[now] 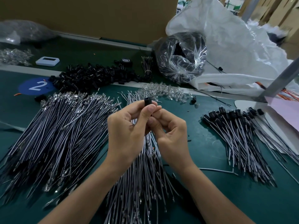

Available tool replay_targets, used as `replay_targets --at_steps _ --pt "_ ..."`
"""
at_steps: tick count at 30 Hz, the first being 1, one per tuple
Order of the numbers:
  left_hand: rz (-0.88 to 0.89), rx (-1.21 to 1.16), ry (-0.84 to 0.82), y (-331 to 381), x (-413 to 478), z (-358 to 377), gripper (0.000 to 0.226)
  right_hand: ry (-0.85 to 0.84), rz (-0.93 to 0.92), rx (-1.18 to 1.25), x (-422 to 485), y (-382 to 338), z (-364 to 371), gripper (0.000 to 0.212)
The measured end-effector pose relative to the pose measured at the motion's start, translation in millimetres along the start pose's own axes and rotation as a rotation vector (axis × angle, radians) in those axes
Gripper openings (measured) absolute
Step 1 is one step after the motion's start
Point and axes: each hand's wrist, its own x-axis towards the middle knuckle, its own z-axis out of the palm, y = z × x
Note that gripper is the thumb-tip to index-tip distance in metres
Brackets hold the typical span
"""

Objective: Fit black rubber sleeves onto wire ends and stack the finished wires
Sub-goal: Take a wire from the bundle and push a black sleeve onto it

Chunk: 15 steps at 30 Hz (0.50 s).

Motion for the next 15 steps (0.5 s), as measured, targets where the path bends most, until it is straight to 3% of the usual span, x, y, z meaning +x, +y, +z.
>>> replay_targets --at_steps 7,11,15 --pt "-0.19 -0.218 -0.024 1.8 3.8 4.3 0.017 0.047 -0.005 -0.067 -1.7 1.7 -1.1 0.013" --pt "-0.217 -0.18 -0.136 -2.3 4.2 1.0 0.023 0.097 -0.001 -0.162 -2.4 2.0 -9.7 0.01" --pt "-0.203 -0.218 -0.107 -0.8 6.2 -2.1 0.015 0.076 -0.001 -0.131 -2.0 -1.1 -6.8 0.008"
